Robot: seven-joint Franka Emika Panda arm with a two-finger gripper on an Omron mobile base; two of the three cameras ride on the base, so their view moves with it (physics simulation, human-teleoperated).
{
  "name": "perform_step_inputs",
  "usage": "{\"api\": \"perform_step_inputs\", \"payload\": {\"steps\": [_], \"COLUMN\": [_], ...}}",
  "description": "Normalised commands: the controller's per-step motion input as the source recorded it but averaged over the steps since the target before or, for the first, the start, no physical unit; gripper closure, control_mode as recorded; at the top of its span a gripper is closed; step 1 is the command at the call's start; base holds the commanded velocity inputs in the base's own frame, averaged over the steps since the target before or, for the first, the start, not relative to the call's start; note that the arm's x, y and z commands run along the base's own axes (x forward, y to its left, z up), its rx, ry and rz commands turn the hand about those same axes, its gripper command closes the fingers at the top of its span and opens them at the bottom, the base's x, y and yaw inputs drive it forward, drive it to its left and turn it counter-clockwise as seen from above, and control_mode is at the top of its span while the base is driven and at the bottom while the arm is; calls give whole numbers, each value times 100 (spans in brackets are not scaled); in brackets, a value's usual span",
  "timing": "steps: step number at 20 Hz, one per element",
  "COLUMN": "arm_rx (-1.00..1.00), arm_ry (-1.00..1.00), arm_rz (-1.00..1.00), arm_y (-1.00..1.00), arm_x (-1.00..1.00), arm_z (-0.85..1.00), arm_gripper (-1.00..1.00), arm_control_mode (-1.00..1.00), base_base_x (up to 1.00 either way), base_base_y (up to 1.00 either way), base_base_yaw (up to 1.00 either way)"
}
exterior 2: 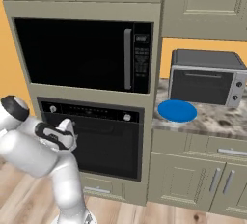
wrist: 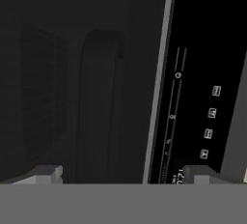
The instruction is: Take the baked cake out of the oven and place it on the plate for cooling. Then close the oven door.
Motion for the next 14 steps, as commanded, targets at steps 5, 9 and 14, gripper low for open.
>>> {"api": "perform_step_inputs", "payload": {"steps": [5, 9, 14], "arm_rx": [0, 0, 0], "arm_ry": [-4, -7, -1], "arm_rz": [2, 0, 0], "arm_y": [0, 0, 0], "arm_x": [11, 7, 10], "arm_z": [-40, -19, -2], "arm_gripper": [-100, -100, -100], "arm_control_mode": [-100, -100, -100], "base_base_x": [0, 0, 0], "base_base_y": [0, 0, 0], "base_base_yaw": [0, 0, 0]}}
